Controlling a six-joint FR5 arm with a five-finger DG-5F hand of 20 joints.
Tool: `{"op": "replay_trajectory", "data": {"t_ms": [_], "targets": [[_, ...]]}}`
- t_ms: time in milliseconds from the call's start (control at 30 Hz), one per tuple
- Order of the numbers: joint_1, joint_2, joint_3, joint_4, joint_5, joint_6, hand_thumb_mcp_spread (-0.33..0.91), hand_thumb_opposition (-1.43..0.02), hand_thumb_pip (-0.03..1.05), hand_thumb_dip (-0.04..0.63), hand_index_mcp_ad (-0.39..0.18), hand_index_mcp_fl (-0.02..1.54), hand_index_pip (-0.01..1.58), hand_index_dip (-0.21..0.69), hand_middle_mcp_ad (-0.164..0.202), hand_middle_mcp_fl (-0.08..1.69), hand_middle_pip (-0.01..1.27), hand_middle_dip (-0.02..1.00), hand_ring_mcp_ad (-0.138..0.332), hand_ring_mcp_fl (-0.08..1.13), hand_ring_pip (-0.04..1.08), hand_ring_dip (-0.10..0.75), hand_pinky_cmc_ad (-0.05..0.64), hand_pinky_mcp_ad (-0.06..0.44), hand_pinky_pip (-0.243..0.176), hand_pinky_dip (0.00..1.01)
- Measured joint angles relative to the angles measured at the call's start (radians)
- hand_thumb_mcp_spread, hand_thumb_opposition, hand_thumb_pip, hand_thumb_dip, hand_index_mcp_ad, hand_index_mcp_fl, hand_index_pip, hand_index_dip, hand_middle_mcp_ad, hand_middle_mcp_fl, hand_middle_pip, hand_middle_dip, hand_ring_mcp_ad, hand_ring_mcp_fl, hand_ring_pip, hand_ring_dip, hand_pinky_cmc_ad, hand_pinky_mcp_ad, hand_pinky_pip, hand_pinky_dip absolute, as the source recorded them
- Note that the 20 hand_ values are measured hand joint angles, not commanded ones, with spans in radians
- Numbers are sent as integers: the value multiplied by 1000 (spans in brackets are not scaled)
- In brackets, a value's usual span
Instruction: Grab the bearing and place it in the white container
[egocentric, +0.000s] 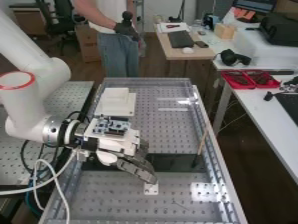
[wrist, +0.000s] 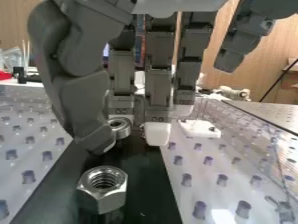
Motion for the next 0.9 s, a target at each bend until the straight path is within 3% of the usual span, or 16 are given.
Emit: {"op": "replay_trajectory", "data": {"t_ms": [900], "targets": [[0, -7, 22, -13, -5, -7, 581, -869, 421, 293, -133, 483, 1321, 61, 33, 805, 737, 757, 42, 459, 279, 620, 379, 230, 3, 171]]}}
